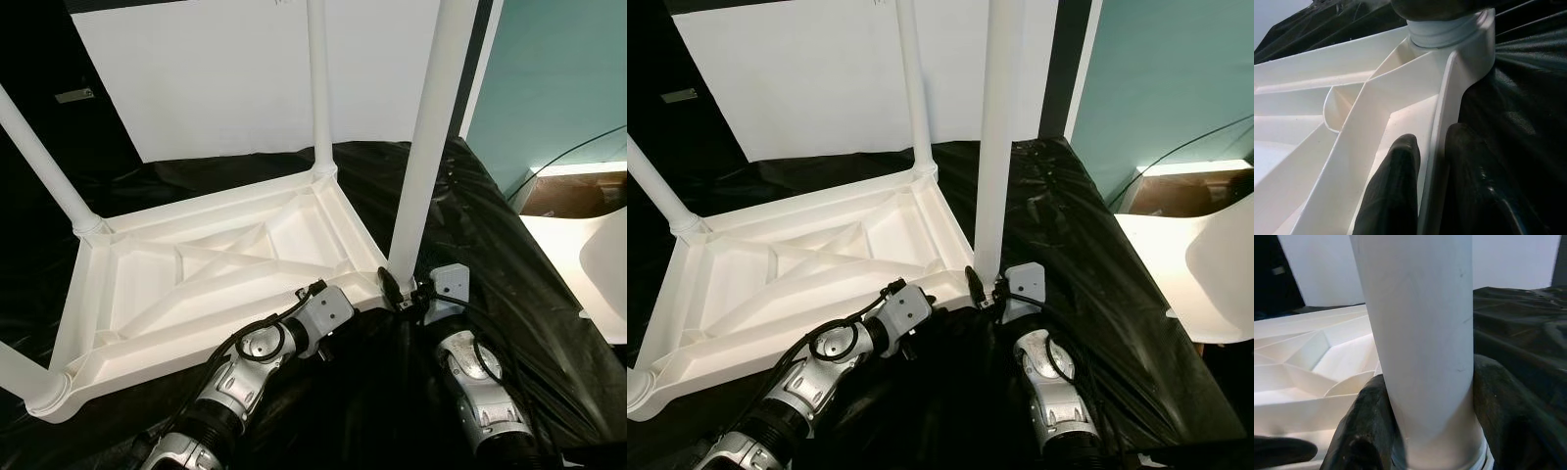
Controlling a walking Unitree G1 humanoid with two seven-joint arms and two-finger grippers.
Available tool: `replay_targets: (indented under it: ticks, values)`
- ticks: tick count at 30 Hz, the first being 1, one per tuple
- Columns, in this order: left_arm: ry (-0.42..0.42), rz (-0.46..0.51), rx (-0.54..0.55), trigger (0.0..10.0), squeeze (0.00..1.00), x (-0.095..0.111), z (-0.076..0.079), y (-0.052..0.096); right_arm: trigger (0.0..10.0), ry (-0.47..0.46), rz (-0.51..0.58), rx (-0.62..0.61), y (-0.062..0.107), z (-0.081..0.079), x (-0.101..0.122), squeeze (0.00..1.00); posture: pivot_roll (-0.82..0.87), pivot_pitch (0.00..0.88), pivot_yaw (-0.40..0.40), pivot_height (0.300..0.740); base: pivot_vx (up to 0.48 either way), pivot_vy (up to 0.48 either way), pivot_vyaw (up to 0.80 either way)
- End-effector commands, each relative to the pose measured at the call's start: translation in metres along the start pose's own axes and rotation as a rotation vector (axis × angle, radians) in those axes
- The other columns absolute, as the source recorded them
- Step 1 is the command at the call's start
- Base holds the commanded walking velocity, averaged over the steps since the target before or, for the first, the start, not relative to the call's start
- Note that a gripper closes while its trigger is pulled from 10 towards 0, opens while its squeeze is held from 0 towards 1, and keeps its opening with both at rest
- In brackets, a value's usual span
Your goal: Building children table
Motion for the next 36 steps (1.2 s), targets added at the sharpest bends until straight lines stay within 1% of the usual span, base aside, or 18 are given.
replay_targets:
  ticks: [1, 4, 5, 6, 7, 8, 9, 10, 11, 13, 15, 16, 18, 20, 26, 28, 29, 36]
  values:
    - [0.079, -0.266, -0.163, 10.0, 0.0, -0.065, 0.044, 0.012, 0.0, 0.004, -0.02, -0.041, 0.004, 0.006, -0.004, 0.0, -0.1, 0.0, 0.049, 0.74, 0.0, 0.0, 0.0]
    - [0.075, -0.267, -0.17, 10.0, 0.0, -0.065, 0.045, 0.012, 0.0, 0.006, -0.039, -0.052, 0.006, 0.008, -0.006, 0.0, -0.1, 0.0, 0.055, 0.74, 0.0, 0.0, 0.0]
    - [0.073, -0.267, -0.172, 10.0, 0.0, -0.065, 0.045, 0.012, 1.0, 0.004, -0.055, -0.045, 0.006, 0.007, -0.008, 0.0, -0.11, 0.0, 0.055, 0.74, 0.0, 0.0, 0.0]
    - [0.07, -0.266, -0.174, 10.0, 0.0, -0.064, 0.045, 0.012, 8.9, 0.004, -0.076, -0.035, 0.006, 0.005, -0.012, 0.0, -0.11, 0.0, 0.056, 0.74, 0.0, 0.0, 0.0]
    - [0.07, -0.266, -0.174, 10.0, 0.0, -0.064, 0.045, 0.012, 8.9, 0.004, -0.076, -0.035, 0.006, 0.005, -0.012, 0.0, -0.11, 0.0, 0.056, 0.74, 0.0, 0.0, 0.0]
    - [0.069, -0.265, -0.175, 10.0, 0.0, -0.064, 0.045, 0.011, 10.0, 0.009, -0.085, -0.011, 0.006, 0.002, -0.013, 0.0, -0.11, 0.0, 0.057, 0.74, 0.0, 0.0, 0.0]
    - [0.069, -0.265, -0.175, 10.0, 0.0, -0.064, 0.045, 0.011, 10.0, 0.009, -0.085, -0.011, 0.006, 0.002, -0.013, 0.0, -0.11, 0.0, 0.057, 0.74, 0.0, 0.0, 0.0]
    - [0.068, -0.265, -0.175, 10.0, 0.0, -0.064, 0.045, 0.011, 10.0, 0.001, -0.075, 0.024, 0.005, -0.001, -0.012, 0.58, -0.11, 0.0, 0.058, 0.74, 0.0, 0.0, 0.0]
    - [0.067, -0.264, -0.175, 10.0, 0.0, -0.063, 0.045, 0.01, 10.0, 0.0, -0.064, 0.08, 0.002, -0.004, -0.009, 1.0, -0.11, 0.0, 0.058, 0.74, 0.0, 0.0, 0.0]
    - [0.068, -0.263, -0.175, 10.0, 0.0, -0.063, 0.045, 0.01, 10.0, 0.0, -0.055, 0.117, 0.0, -0.006, -0.006, 1.0, -0.11, 0.0, 0.058, 0.74, 0.0, 0.0, 0.0]
    - [0.067, -0.264, -0.177, 10.0, 0.0, -0.064, 0.045, 0.01, 10.0, 0.039, -0.052, 0.18, -0.005, -0.004, -0.002, 1.0, -0.12, 0.0, 0.059, 0.74, 0.0, 0.0, 0.0]
    - [0.066, -0.265, -0.177, 10.0, 0.0, -0.064, 0.045, 0.01, 10.0, 0.072, -0.065, 0.266, -0.008, -0.004, -0.001, 0.0, -0.12, 0.0, 0.059, 0.74, 0.0, 0.0, 0.0]
    - [0.066, -0.265, -0.177, 10.0, 0.0, -0.064, 0.045, 0.01, 10.0, 0.072, -0.065, 0.266, -0.008, -0.004, -0.001, 0.0, -0.12, 0.0, 0.059, 0.74, 0.0, 0.0, 0.0]
    - [0.067, -0.264, -0.176, 10.0, 0.0, -0.064, 0.045, 0.01, 10.0, 0.137, -0.077, 0.41, -0.017, 0.002, 0.008, 0.0, -0.12, 0.0, 0.056, 0.74, 0.0, 0.0, 0.0]
    - [0.07, -0.262, -0.175, 10.0, 0.0, -0.063, 0.046, 0.009, 10.0, 0.169, -0.106, 0.543, -0.024, 0.008, 0.015, 0.0, -0.11, 0.0, 0.051, 0.74, 0.0, 0.0, 0.0]
    - [0.072, -0.262, -0.171, 10.0, 0.0, -0.063, 0.046, 0.009, 10.0, 0.161, -0.157, 0.624, -0.021, 0.007, 0.011, 0.0, -0.11, 0.0, 0.048, 0.74, 0.0, 0.0, 0.0]
    - [0.073, -0.262, -0.169, 10.0, 0.0, -0.063, 0.046, 0.009, 0.0, 0.14, -0.181, 0.665, -0.019, 0.007, 0.009, 0.0, -0.1, 0.0, 0.046, 0.74, 0.0, 0.0, 0.0]
    - [0.079, -0.264, -0.162, 10.0, 0.0, -0.064, 0.046, 0.01, 0.0, 0.097, -0.243, 0.779, -0.012, 0.012, 0.006, 0.0, -0.1, 0.0, 0.044, 0.74, 0.0, 0.0, 0.0]
Point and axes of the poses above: a point about 5 cm out from each wrist's last joint towards the gripper, its own y axis pointing back from the gripper into the wrist, its own x axis along the axis of the wrist's last joint, z = x × y, the point moved 3 cm from there along -y, pointing out of the wrist towards the gripper, and after that the axes turned 2 degrees about -y, right-handed, at the moved point
